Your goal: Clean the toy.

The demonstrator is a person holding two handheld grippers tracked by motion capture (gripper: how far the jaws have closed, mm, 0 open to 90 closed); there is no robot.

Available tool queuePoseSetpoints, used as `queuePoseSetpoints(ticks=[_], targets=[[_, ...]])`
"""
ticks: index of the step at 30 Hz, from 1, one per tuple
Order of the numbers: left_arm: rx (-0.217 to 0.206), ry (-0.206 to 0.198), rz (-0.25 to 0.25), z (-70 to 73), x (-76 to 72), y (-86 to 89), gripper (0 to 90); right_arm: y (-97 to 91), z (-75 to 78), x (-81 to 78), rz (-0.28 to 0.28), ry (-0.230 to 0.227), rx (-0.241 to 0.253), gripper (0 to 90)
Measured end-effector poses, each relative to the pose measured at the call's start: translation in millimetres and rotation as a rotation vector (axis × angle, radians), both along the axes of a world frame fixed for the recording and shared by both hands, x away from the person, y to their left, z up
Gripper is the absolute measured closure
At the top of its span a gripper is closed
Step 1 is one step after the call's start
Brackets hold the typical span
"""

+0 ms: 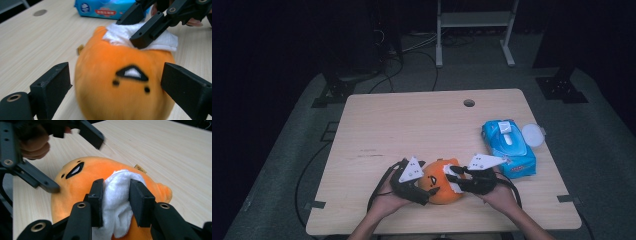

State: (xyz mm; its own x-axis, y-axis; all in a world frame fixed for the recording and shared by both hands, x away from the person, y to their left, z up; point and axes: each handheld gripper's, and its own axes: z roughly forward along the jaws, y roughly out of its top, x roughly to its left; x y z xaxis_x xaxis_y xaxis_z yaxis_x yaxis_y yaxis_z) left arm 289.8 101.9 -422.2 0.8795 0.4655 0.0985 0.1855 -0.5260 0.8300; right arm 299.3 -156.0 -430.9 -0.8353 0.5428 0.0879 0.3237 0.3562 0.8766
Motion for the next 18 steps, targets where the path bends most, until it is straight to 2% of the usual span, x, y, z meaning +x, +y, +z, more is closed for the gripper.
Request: queuePoseSetpoints(ticks=[1,2,4,5,6,9,12,13,14,15,16,17,18], targets=[[0.009,0.025,-0.002,-3.5,-0.3,1.8,7.6,-1.9,0.2,2.0,0.001,0.029,0.016,65.5],[0.013,0.053,-0.006,-7.4,0.1,2.3,7.6,-4.9,1.7,4.6,0.004,0.084,0.049,68.6],[0.013,0.108,-0.038,-17.7,5.2,1.1,8.6,-6.4,2.9,5.3,0.009,0.105,0.062,72.2],[0.013,0.108,-0.038,-17.7,5.2,1.1,10.7,-6.4,2.9,5.3,0.009,0.105,0.062,72.2],[-0.005,0.100,-0.060,-18.8,11.1,2.4,13.9,-7.6,3.7,5.6,0.002,0.119,0.067,73.9],[0.004,0.084,-0.084,-17.7,19.5,3.3,23.5,-10.2,5.0,7.8,0.002,0.130,0.056,76.1],[-0.002,0.066,-0.115,-15.6,38.1,-0.9,27.4,-13.0,8.7,14.4,-0.024,0.139,0.041,78.4],[-0.002,0.066,-0.115,-15.6,38.1,-0.9,27.7,-12.9,9.1,16.0,-0.030,0.136,0.037,78.8],[-0.012,0.078,-0.124,-15.2,43.7,-2.1,27.6,-12.7,9.5,17.4,-0.038,0.133,0.029,79.0],[-0.046,0.109,-0.143,-16.3,53.0,-2.8,27.5,-13.0,9.5,19.0,-0.045,0.130,0.022,79.0],[-0.046,0.109,-0.143,-16.3,53.0,-2.8,27.3,-13.0,9.5,19.0,-0.045,0.130,0.022,79.0],[-0.089,0.133,-0.153,-19.3,57.8,-1.4,27.3,-15.9,7.9,23.8,-0.046,0.132,0.019,78.9],[-0.089,0.133,-0.153,-19.3,57.8,-1.4,27.5,-15.9,7.9,23.8,-0.046,0.132,0.019,78.9]])
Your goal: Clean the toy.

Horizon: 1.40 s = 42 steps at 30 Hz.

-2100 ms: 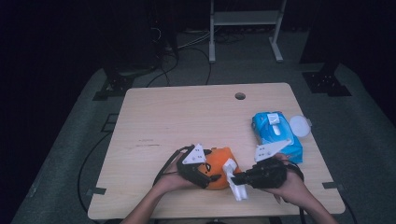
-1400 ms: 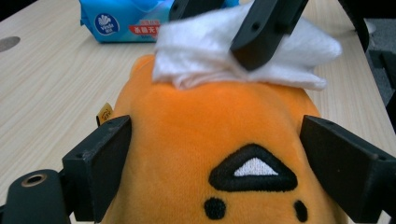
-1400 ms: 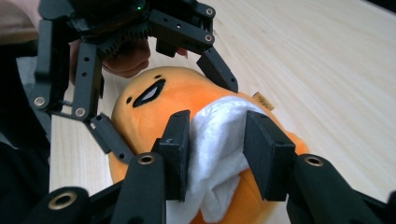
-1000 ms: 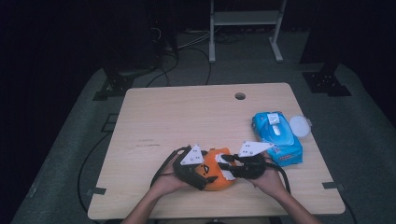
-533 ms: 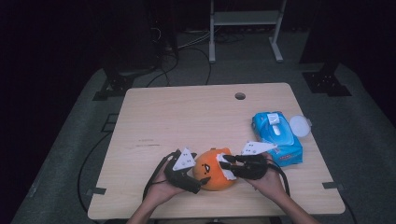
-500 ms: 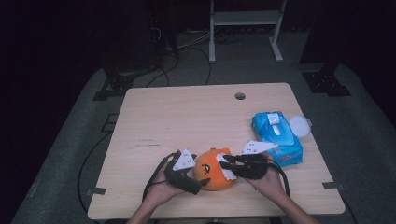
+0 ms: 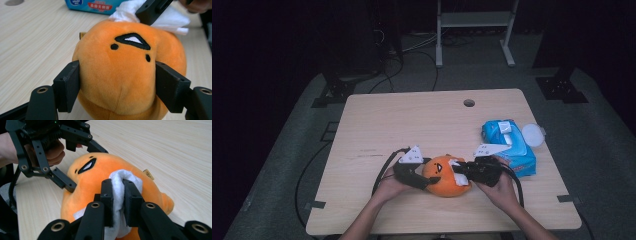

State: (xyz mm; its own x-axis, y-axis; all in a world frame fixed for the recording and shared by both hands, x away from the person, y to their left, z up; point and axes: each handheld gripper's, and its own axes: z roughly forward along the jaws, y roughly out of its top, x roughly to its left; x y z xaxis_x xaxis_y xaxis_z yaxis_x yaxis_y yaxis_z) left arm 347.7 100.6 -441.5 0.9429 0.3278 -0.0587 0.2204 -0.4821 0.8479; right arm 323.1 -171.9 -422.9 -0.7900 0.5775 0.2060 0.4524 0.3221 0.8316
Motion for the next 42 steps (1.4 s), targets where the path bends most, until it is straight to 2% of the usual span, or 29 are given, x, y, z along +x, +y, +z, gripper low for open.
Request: queuePoseSetpoints(ticks=[1,2,5,7,9,11,12,13,14,15,16,17,19,20,22,23,24,25,29,31,33,37,40,41,42], targets=[[-0.019,0.003,0.004,-2.5,0.8,1.7,28.2,-4.1,-3.5,3.2,0.014,-0.015,0.011,78.8],[-0.030,0.002,0.018,-4.1,-1.1,1.6,28.6,-5.5,-4.2,4.7,0.017,-0.009,0.018,78.8],[-0.018,-0.013,0.035,-2.8,-4.9,-0.2,29.5,-9.8,0.7,5.2,-0.001,0.012,0.021,79.2],[-0.024,-0.012,0.048,-3.9,-5.4,-0.2,29.8,-12.1,6.9,-1.4,-0.012,0.015,0.025,79.6],[-0.028,-0.003,0.056,-4.7,-4.3,0.7,29.8,-12.1,10.1,-6.4,0.000,0.014,0.030,79.6],[-0.046,0.023,0.081,-6.9,-0.3,1.9,29.7,-6.0,15.7,-21.4,0.050,-0.007,0.041,79.5],[-0.056,0.033,0.092,-7.6,1.1,1.6,29.5,0.3,16.9,-27.9,0.071,-0.030,0.028,79.5],[-0.056,0.038,0.097,-7.5,2.8,1.1,28.6,15.4,16.5,-37.7,0.074,-0.119,-0.060,79.3],[-0.056,0.038,0.097,-7.5,2.8,1.1,27.9,15.4,16.5,-37.7,0.074,-0.119,-0.060,79.3],[-0.048,0.036,0.100,-6.7,3.0,1.0,26.0,24.9,10.5,-37.8,0.052,-0.190,-0.154,78.9],[-0.048,0.035,0.106,-6.4,2.4,0.5,26.0,24.9,10.5,-37.8,0.052,-0.190,-0.154,78.9],[-0.032,0.019,0.099,-3.4,1.3,2.1,19.6,24.9,4.1,-29.1,0.071,-0.149,-0.139,77.9],[-0.048,0.028,0.092,2.1,1.0,4.8,13.2,21.6,1.4,-23.2,0.076,-0.094,-0.088,76.6],[-0.059,0.033,0.076,4.4,0.6,6.1,12.0,20.5,0.2,-22.1,0.081,-0.090,-0.080,76.4],[-0.059,0.040,0.042,5.7,-1.8,5.3,12.2,21.1,-1.0,-24.3,0.079,-0.114,-0.085,76.5],[-0.035,0.026,0.042,4.8,-4.2,2.5,13.2,22.6,-0.9,-25.8,0.077,-0.127,-0.091,76.7],[-0.035,0.026,0.042,4.8,-4.2,2.5,15.2,22.6,-0.9,-25.8,0.077,-0.127,-0.091,76.7],[0.018,-0.024,0.048,2.5,-9.1,-0.2,19.6,26.5,-0.6,-28.6,0.075,-0.131,-0.103,77.5],[0.006,-0.021,0.072,1.8,-7.8,2.9,28.2,23.9,6.2,-30.4,0.051,-0.126,-0.111,79.3],[-0.001,-0.017,0.078,0.3,-6.2,4.2,28.8,21.1,8.5,-30.8,0.035,-0.126,-0.108,79.4],[-0.024,0.010,0.093,-2.1,-2.9,6.2,29.3,9.8,9.7,-28.7,-0.004,-0.120,-0.112,79.6],[-0.024,0.014,0.122,-3.7,-0.3,4.7,29.4,4.5,11.9,-27.7,-0.047,-0.132,-0.128,79.7],[-0.016,0.014,0.137,-5.5,1.6,3.8,28.3,9.0,12.5,-28.0,-0.042,-0.122,-0.111,79.6],[-0.020,0.030,0.140,-6.6,4.3,5.4,27.9,20.7,11.9,-28.1,-0.003,-0.121,-0.107,79.6],[-0.020,0.033,0.145,-7.3,5.2,6.4,27.7,24.7,11.7,-28.5,-0.001,-0.134,-0.123,79.6]])
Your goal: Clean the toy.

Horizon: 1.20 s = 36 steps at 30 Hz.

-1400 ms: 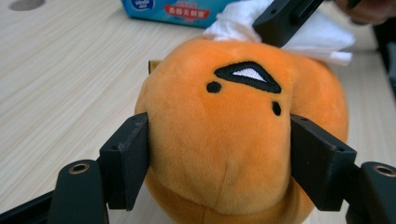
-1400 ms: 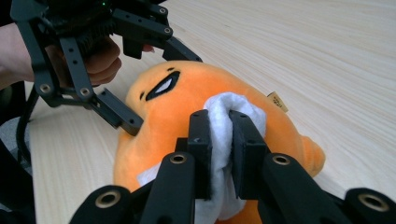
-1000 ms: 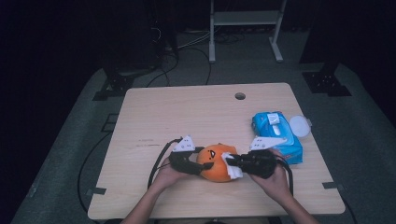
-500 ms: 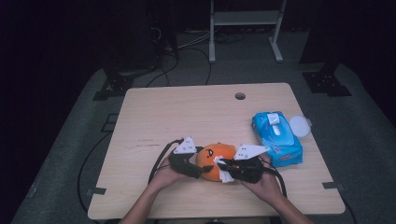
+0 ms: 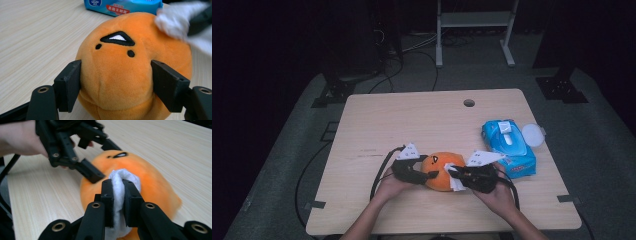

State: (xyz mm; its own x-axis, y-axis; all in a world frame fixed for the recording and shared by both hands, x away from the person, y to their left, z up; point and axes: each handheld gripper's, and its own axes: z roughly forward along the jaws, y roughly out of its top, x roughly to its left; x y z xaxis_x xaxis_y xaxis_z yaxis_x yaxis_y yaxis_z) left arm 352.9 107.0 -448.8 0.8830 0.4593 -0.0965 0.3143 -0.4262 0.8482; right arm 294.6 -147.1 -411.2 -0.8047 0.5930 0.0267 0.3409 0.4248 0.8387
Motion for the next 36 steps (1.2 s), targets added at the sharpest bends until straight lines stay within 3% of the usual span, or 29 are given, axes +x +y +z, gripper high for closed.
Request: queuePoseSetpoints(ticks=[2,4,8,12,13,15,16,17,18,21,23,24,26,28,30,32,33,35,36], targets=[[-0.012,0.016,0.006,-0.5,0.9,2.3,27.5,2.8,0.6,1.0,0.003,-0.024,-0.019,79.6],[-0.017,0.020,0.008,-0.6,1.0,2.7,27.4,0.0,1.4,2.3,-0.001,-0.021,-0.012,79.6],[-0.015,0.022,0.003,-0.7,1.2,3.1,26.9,-25.0,0.0,5.1,-0.083,-0.018,-0.017,79.5],[-0.005,0.016,0.012,-0.2,-0.6,0.8,25.8,-29.7,0.2,3.3,-0.091,0.008,0.012,79.5],[0.000,0.009,0.015,0.2,-1.7,-0.2,25.4,-25.5,1.2,1.5,-0.077,0.004,0.018,79.5],[0.000,0.008,0.017,0.2,-2.6,-1.1,25.2,-12.3,2.1,-2.2,0.004,0.039,0.052,79.5],[0.001,0.009,0.018,0.2,-2.6,-1.0,25.2,-3.7,1.2,-3.8,0.049,0.062,0.042,79.4],[0.002,0.012,0.015,0.2,-2.2,0.5,25.2,8.8,-1.2,-8.8,0.061,-0.001,-0.052,79.5],[0.002,0.012,0.015,0.2,-2.2,0.5,25.2,8.8,-1.2,-8.8,0.061,-0.001,-0.052,79.5],[-0.015,0.028,0.005,-0.2,-0.6,2.6,24.8,-7.2,2.2,-4.2,-0.009,-0.058,-0.080,79.6],[-0.023,0.029,-0.010,0.3,-0.6,2.5,19.2,-14.1,2.3,-2.2,-0.034,-0.050,-0.077,79.6],[-0.082,0.054,-0.060,2.2,-2.1,2.7,16.7,-27.5,-0.3,2.0,-0.070,-0.016,-0.066,79.6],[-0.076,0.051,-0.072,3.6,-3.6,1.0,12.9,-30.1,-1.8,2.9,-0.075,0.001,-0.053,79.6],[-0.015,0.010,-0.068,4.0,-7.9,-6.0,13.0,-29.1,-2.4,2.2,-0.074,0.017,-0.021,79.6],[-0.010,0.004,-0.063,4.6,-8.2,-6.4,16.8,-24.7,-1.2,-0.6,-0.063,0.005,-0.017,79.6],[-0.005,-0.013,-0.046,6.3,-9.1,-7.7,20.2,-11.2,1.2,-7.4,-0.015,-0.020,-0.015,79.5],[0.003,-0.014,-0.039,7.1,-8.4,-8.6,21.2,-0.5,0.9,-10.8,0.016,-0.045,-0.052,79.5],[-0.007,-0.004,-0.044,7.7,-7.1,-6.9,20.7,1.2,0.7,-11.4,0.012,-0.067,-0.071,79.5],[-0.026,0.012,-0.051,8.3,-5.8,-4.8,14.6,-5.4,1.4,-7.0,-0.009,-0.062,-0.062,79.5]])
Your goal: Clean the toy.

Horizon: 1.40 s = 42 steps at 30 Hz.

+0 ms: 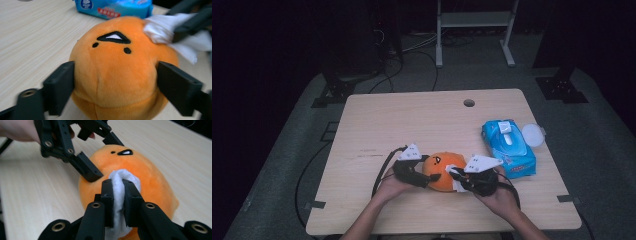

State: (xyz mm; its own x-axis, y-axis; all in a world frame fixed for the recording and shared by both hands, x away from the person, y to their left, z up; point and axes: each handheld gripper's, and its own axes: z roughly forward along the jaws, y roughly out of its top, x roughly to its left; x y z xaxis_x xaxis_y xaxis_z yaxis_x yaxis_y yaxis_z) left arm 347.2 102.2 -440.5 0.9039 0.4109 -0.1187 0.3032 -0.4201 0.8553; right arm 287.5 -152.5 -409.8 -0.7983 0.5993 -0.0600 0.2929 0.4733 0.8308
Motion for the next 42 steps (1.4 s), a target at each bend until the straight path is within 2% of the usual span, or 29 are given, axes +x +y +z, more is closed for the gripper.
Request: queuePoseSetpoints(ticks=[1,3,5,6,7,8,10,11,14,15,16,17,19,20,21,23,24,26,28,31,32,34,35,36,38,39,40,41,42], targets=[[-0.024,0.031,-0.011,0.5,1.6,2.1,12.3,-4.0,-0.1,2.3,-0.012,0.000,0.003,79.5],[-0.021,0.025,-0.010,-0.7,0.9,0.1,14.1,-12.8,0.0,7.0,-0.041,0.031,0.038,79.5],[-0.008,0.015,-0.003,-0.6,0.1,-1.6,21.3,-14.8,-0.1,8.3,-0.041,0.040,0.051,79.5],[-0.003,-0.007,0.010,0.4,-2.1,-5.3,22.8,-10.8,0.9,6.3,-0.034,0.040,0.065,79.5],[-0.003,-0.007,0.010,0.4,-2.1,-5.3,23.7,-10.8,0.9,6.3,-0.034,0.040,0.065,79.5],[0.003,-0.026,0.006,1.9,-4.8,-8.5,23.7,-6.7,1.8,4.7,-0.014,0.038,0.074,79.5],[0.044,-0.081,-0.012,4.1,-10.4,-13.5,23.8,5.1,2.3,1.1,0.016,0.020,0.063,79.5],[0.056,-0.094,-0.013,4.7,-12.3,-14.6,23.4,8.2,2.2,0.9,0.022,0.004,0.046,79.5],[0.038,-0.074,-0.019,3.6,-10.0,-11.6,19.2,3.3,2.3,3.4,0.007,0.010,0.055,79.5],[0.024,-0.054,-0.022,2.8,-8.2,-10.0,19.2,-1.2,2.2,5.5,-0.010,-0.001,0.051,79.5],[0.003,-0.029,-0.013,2.0,-7.0,-9.4,16.4,-10.3,1.4,8.2,-0.058,-0.011,0.034,79.5],[-0.002,-0.030,-0.010,2.0,-7.4,-10.2,16.5,-13.5,1.4,9.7,-0.062,0.002,0.049,79.5],[0.015,-0.065,-0.003,3.3,-10.4,-13.7,20.0,-13.8,1.8,9.4,-0.062,0.015,0.063,79.5],[0.015,-0.065,-0.003,3.3,-10.4,-13.7,22.0,-13.8,1.8,9.4,-0.062,0.015,0.063,79.5],[0.013,-0.079,-0.005,4.4,-12.6,-16.6,23.6,-6.1,3.6,5.6,-0.011,0.031,0.097,79.5],[0.043,-0.125,-0.031,6.9,-17.3,-21.9,24.1,-2.2,4.3,3.7,0.010,0.037,0.104,79.5],[0.075,-0.163,-0.042,7.3,-21.2,-25.5,24.2,7.9,5.0,-0.1,0.045,0.017,0.083,79.5],[0.079,-0.168,-0.044,7.1,-21.4,-25.1,24.2,7.5,5.3,1.0,0.043,0.002,0.068,79.5],[0.074,-0.160,-0.048,6.2,-20.3,-22.5,24.2,4.9,5.3,2.2,0.033,0.004,0.073,79.5],[0.058,-0.145,-0.052,4.8,-18.9,-19.3,24.1,-9.6,5.8,8.1,-0.046,-0.027,0.050,79.5],[0.052,-0.142,-0.058,5.7,-19.1,-20.4,23.9,-19.8,4.4,11.9,-0.066,0.002,0.065,79.4],[0.054,-0.145,-0.059,6.3,-19.8,-21.7,23.3,-21.6,4.0,12.4,-0.061,0.013,0.077,79.4],[0.057,-0.146,-0.051,6.8,-20.1,-22.6,17.6,-18.6,3.2,11.0,-0.050,0.025,0.070,79.4],[0.058,-0.146,-0.038,6.9,-19.5,-22.4,17.6,-18.6,3.2,11.0,-0.050,0.025,0.070,79.4],[0.056,-0.108,0.000,6.8,-15.5,-20.4,9.3,-15.5,2.4,11.3,-0.047,0.032,0.061,79.4],[0.055,-0.059,0.015,5.4,-11.9,-18.2,2.7,-15.8,1.9,12.4,-0.050,0.035,0.057,79.4],[0.055,-0.059,0.015,5.4,-11.9,-18.2,3.1,-15.8,1.9,12.4,-0.050,0.035,0.057,79.4],[0.039,-0.020,0.007,3.5,-10.0,-17.1,3.1,-16.5,1.9,12.6,-0.051,0.031,0.053,79.4],[0.024,0.015,-0.020,1.5,-8.0,-15.9,9.2,-18.0,2.1,11.8,-0.056,0.029,0.046,79.3]])
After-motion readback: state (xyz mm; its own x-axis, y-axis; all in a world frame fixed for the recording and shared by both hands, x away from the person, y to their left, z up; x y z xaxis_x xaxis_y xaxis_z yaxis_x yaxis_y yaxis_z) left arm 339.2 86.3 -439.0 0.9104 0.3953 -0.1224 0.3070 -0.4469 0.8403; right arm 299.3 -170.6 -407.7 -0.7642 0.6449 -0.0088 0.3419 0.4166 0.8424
